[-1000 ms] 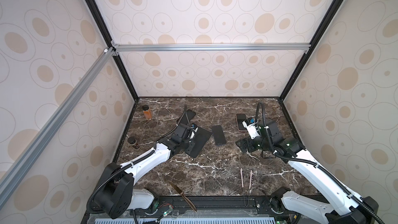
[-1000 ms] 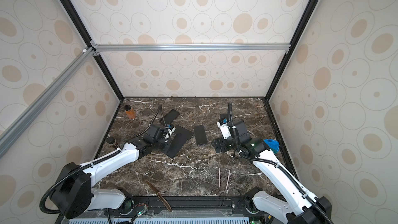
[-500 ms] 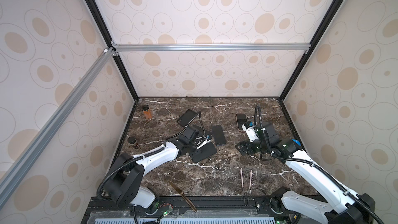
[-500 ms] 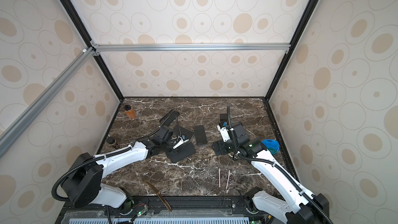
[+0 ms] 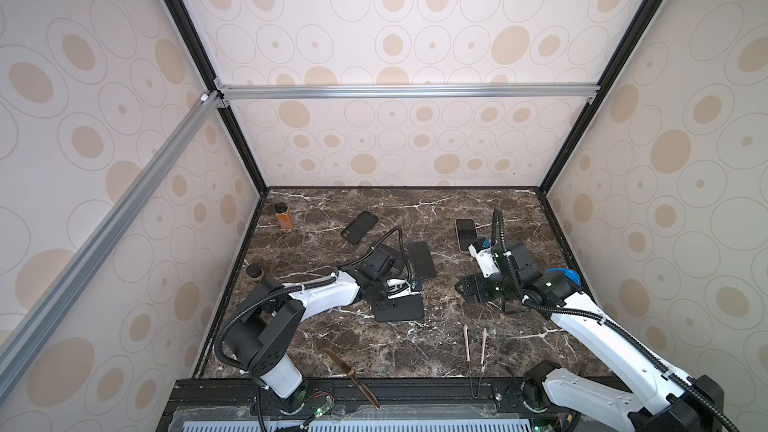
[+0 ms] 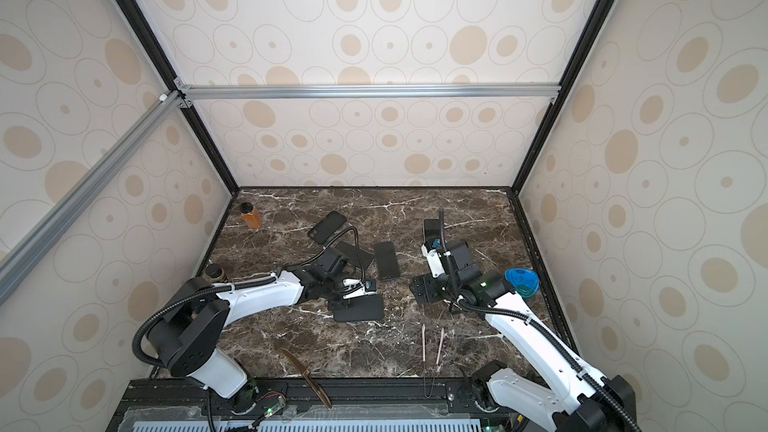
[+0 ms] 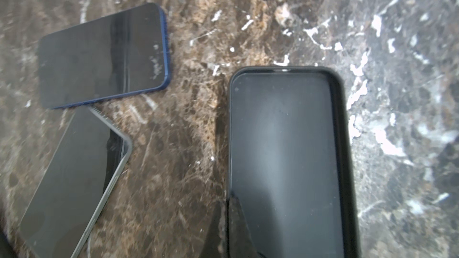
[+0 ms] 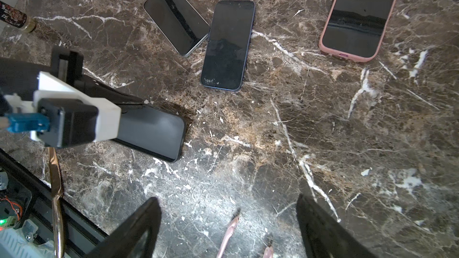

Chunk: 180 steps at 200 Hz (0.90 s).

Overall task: Put the phone into the phone case
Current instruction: 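Slide the black case inward with the left gripper while the right nears the blue phone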

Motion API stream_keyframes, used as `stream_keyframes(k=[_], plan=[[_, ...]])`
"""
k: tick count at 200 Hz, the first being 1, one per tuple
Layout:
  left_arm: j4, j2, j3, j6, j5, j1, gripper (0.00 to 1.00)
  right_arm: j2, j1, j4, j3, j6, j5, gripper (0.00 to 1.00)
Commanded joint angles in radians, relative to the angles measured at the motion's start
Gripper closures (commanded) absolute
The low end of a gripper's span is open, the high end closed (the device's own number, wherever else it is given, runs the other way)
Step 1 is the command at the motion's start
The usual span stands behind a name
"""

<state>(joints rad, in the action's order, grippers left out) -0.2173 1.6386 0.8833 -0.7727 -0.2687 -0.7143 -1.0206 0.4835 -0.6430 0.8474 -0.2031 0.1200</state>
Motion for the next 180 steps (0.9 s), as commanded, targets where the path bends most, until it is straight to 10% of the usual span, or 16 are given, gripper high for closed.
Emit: stream_keyframes(k=[1,48,180], plan=[[-0.021,0.035,0.063,-0.089,-0.038,-0.016,1.00,0.020,0.007,-0.013,-0.016,-0.018,0.003,0.12],[-0.035,0.091,0.108,-0.129,-0.051,-0.021,1.00,0.035,0.006,-0.027,-0.024,-0.025,-0.002,0.12],[0.002,0.049,0.106,-0.010,-0.012,-0.030,0.49,0.009,0.006,-0.024,-0.019,-0.020,0.004,0.11]])
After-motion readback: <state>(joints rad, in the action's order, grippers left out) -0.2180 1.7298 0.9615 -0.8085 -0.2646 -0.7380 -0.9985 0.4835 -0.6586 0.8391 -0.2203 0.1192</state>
